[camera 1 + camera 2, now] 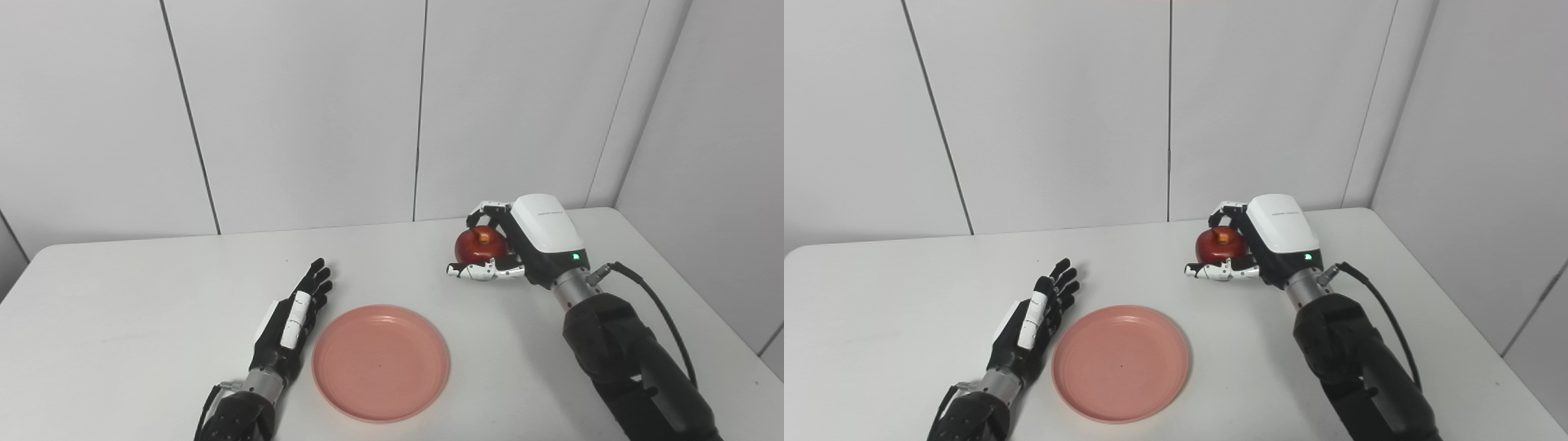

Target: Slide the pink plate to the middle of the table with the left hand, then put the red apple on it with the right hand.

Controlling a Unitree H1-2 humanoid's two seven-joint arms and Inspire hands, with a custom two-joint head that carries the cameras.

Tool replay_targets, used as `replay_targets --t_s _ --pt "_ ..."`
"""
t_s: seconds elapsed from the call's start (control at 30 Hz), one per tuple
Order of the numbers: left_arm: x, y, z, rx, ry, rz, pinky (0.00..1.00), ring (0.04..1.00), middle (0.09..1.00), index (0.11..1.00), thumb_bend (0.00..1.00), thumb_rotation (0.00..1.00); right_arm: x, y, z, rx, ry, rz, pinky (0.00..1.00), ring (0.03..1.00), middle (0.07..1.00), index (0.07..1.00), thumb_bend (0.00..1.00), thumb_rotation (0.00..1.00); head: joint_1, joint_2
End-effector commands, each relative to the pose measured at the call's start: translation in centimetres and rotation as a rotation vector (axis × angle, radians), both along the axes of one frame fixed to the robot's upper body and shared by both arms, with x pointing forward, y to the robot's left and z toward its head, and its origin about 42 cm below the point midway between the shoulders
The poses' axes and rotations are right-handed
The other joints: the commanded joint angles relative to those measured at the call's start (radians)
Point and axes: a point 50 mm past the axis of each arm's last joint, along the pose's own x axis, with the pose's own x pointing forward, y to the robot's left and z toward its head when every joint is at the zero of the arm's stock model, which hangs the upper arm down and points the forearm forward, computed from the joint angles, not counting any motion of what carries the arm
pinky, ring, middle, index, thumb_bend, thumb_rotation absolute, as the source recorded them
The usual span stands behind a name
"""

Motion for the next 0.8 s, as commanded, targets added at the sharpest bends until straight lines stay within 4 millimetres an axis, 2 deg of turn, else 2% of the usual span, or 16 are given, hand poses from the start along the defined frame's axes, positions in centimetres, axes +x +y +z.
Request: replay_targets --t_s 0.0,0.33,0.53,0.77 --pt "-1.8 -1.3 -2.8 0.002 0.099 -0.006 0.99 0.966 0.976 0.963 0.93 0.95 0.3 1.3 2.5 0.003 -0.096 0.072 0.14 0.209 0.316 0.557 0.58 0.56 0.014 -0.002" --pt "-2.0 -1.9 -2.8 0.001 0.106 0.006 0.99 0.965 0.971 0.96 0.93 0.96 -0.6 4.5 0.6 0.034 -0.054 0.142 0.16 0.224 0.341 0.569 0.58 0.53 0.031 0.002" --pt "-1.9 -1.7 -2.9 0.006 0.102 0.004 1.0 0.964 0.969 0.96 0.91 0.96 -0.5 6.4 0.0 0.027 -0.034 0.199 0.16 0.231 0.344 0.568 0.57 0.58 0.029 0.0" --pt "-1.9 -1.8 -2.9 -0.001 0.1 -0.004 1.0 0.967 0.963 0.952 0.9 0.96 -0.7 9.3 -0.6 0.007 -0.012 0.256 0.18 0.259 0.384 0.585 0.6 0.69 0.028 0.001"
